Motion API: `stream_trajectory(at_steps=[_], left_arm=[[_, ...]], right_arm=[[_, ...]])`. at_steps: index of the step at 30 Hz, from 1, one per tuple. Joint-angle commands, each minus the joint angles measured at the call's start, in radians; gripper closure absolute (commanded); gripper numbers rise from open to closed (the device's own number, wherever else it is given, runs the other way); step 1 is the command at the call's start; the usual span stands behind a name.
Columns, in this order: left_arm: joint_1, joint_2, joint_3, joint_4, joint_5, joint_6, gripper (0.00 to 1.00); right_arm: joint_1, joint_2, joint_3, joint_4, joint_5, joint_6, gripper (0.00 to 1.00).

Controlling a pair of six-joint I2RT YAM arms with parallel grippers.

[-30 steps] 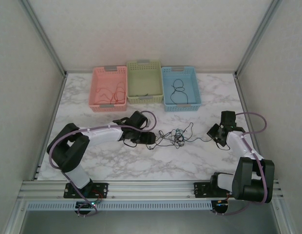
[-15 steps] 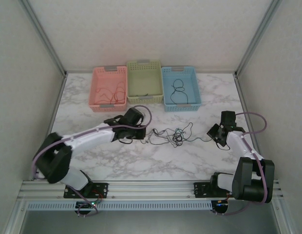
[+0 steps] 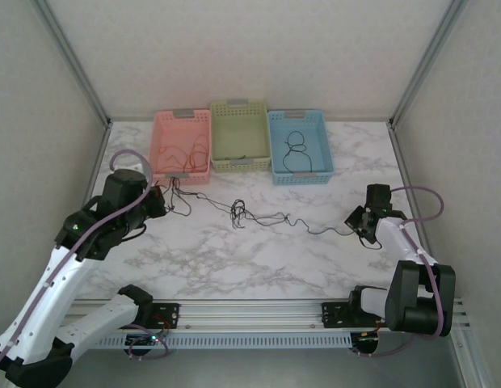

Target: Untangle the cables

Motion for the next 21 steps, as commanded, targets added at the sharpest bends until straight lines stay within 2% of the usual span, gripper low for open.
stream_trajectory(at_steps=[1, 14, 16, 18, 21], left_arm=[[0.015, 0.001, 0.018, -0.128, -0.065, 0.025, 1.0], [0.073, -0.039, 0.022, -0.225, -0.248, 0.081, 1.0], [0.079, -0.055, 0.01, -0.218, -0.24, 0.085, 1.0], [0.08, -0.069, -0.007, -0.196, -0.187, 0.087, 1.0], [0.08, -0.071, -0.058, -0.143, -0.069, 0.083, 1.0]], right_arm=[[0.0, 0.0, 0.002, -0.027, 0.033, -0.006, 1.0], [-0.001, -0.033, 0.017, -0.072, 0.144, -0.001, 1.0], [-0.001, -0.053, 0.012, -0.067, 0.146, 0.001, 1.0], [-0.001, -0.083, 0.004, -0.044, 0.092, -0.005, 1.0], [-0.001, -0.146, -0.022, 0.042, -0.127, -0.013, 1.0]])
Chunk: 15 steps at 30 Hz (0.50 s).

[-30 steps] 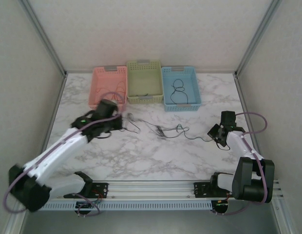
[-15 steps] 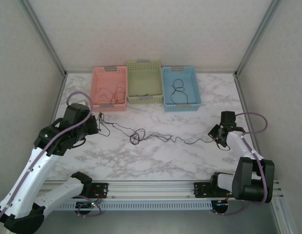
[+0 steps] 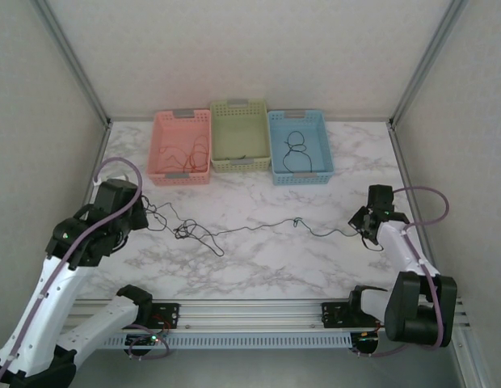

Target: Untangle the cables

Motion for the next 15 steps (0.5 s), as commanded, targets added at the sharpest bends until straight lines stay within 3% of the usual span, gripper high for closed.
stream_trajectory(at_steps=[1, 4, 7, 11, 15], left_arm=[[0.009, -0.007, -0.063, 0.048, 0.121, 0.011, 1.0], [0.008, -0.007, -0.092, 0.074, 0.16, 0.012, 1.0], [0.009, -0.013, -0.093, 0.08, 0.159, 0.016, 1.0], [0.009, -0.012, -0.098, 0.084, 0.164, 0.016, 1.0], [0.009, -0.014, -0.101, 0.087, 0.164, 0.014, 1.0]], right_arm=[[0.002, -0.076, -0.024, 0.098, -0.253, -0.008, 1.0], [0.029, -0.12, -0.013, 0.152, -0.457, 0.008, 1.0], [0.097, -0.158, 0.021, 0.175, -0.582, 0.031, 1.0], [0.204, -0.174, 0.102, 0.123, -0.658, 0.026, 1.0], [0.221, -0.165, 0.147, 0.077, -0.764, 0.075, 1.0]])
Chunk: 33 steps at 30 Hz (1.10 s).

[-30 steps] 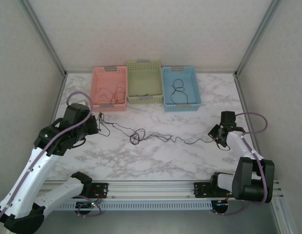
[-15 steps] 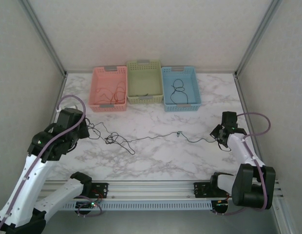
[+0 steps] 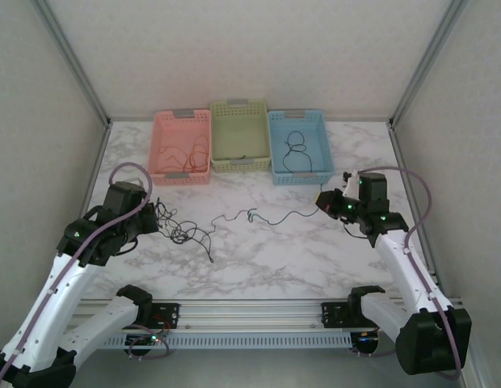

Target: Untangle the cables

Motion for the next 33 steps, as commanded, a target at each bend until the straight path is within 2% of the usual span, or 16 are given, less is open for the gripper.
stream_trajectory(at_steps=[1, 4, 9, 12, 15, 18, 19, 22, 25, 30, 33], left_arm=[[0.009, -0.011, -0.01, 0.017, 0.016, 0.011, 1.0], [0.009, -0.008, -0.011, 0.02, 0.02, 0.011, 1.0], [0.009, -0.01, -0.015, 0.024, 0.022, 0.01, 1.0], [0.009, -0.006, -0.016, 0.025, 0.023, 0.01, 1.0], [0.009, -0.006, -0.017, 0.026, 0.025, 0.011, 1.0], [0.009, -0.006, -0.018, 0.028, 0.023, 0.01, 1.0], [0.009, -0.006, -0.019, 0.028, 0.023, 0.009, 1.0], [0.009, -0.007, -0.019, 0.028, 0.023, 0.008, 1.0], [0.009, -0.006, -0.02, 0.029, 0.023, 0.009, 1.0], [0.009, -0.006, -0.021, 0.03, 0.025, 0.009, 1.0], [0.009, -0.006, -0.021, 0.03, 0.025, 0.01, 1.0]], right_arm=[[0.01, 0.008, 0.056, -0.07, -0.149, 0.058, 1.0], [0.056, 0.061, 0.107, -0.163, -0.149, 0.06, 1.0], [0.166, 0.07, 0.098, -0.096, -0.121, 0.18, 1.0], [0.233, 0.085, 0.121, -0.103, -0.042, 0.205, 1.0], [0.303, 0.14, 0.194, -0.246, 0.143, 0.168, 1.0], [0.341, 0.197, 0.18, -0.163, 0.057, 0.188, 1.0], [0.358, 0.219, 0.184, -0.164, 0.07, 0.179, 1.0], [0.449, 0.305, 0.254, -0.297, 0.27, 0.102, 1.0], [0.511, 0.384, 0.29, -0.356, 0.399, 0.057, 1.0], [0.555, 0.5, 0.304, -0.395, 0.515, 0.022, 1.0], [0.564, 0.519, 0.296, -0.369, 0.488, 0.005, 1.0]])
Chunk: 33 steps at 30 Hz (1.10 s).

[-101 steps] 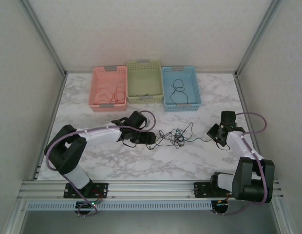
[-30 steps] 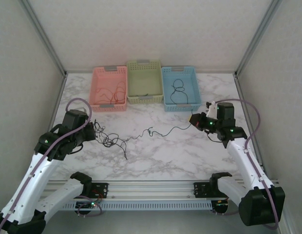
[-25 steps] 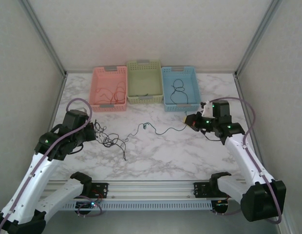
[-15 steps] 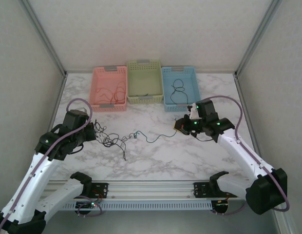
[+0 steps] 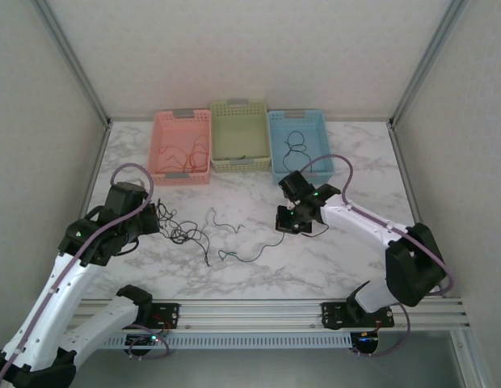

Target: Untangle the cables

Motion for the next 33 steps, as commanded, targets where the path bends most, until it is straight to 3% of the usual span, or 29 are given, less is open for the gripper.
stream_trajectory(at_steps=[1, 5, 11, 16, 21, 24, 33], left_arm=[[0.009, -0.006, -0.008, 0.023, 0.016, 0.01, 1.0], [0.009, -0.004, -0.008, 0.024, 0.018, 0.01, 1.0], [0.009, -0.005, -0.011, 0.025, 0.019, 0.01, 1.0], [0.009, -0.004, -0.013, 0.03, 0.025, 0.01, 1.0], [0.009, -0.009, -0.016, 0.03, 0.019, 0.009, 1.0], [0.009, -0.011, -0.016, 0.03, 0.018, 0.008, 1.0], [0.009, -0.011, -0.022, 0.037, 0.019, 0.008, 1.0]], right_arm=[[0.014, 0.003, 0.005, 0.006, 0.002, -0.047, 1.0], [0.014, -0.022, -0.008, 0.091, -0.148, -0.064, 1.0], [0.012, -0.073, 0.064, 0.071, -0.084, -0.074, 1.0], [-0.001, -0.091, 0.231, 0.044, 0.116, -0.077, 1.0], [-0.004, -0.007, 0.45, -0.039, 0.513, -0.101, 1.0], [-0.011, 0.045, 0.522, 0.022, 0.687, -0.158, 1.0], [-0.077, 0.346, 0.779, 0.201, 0.809, -0.206, 1.0]])
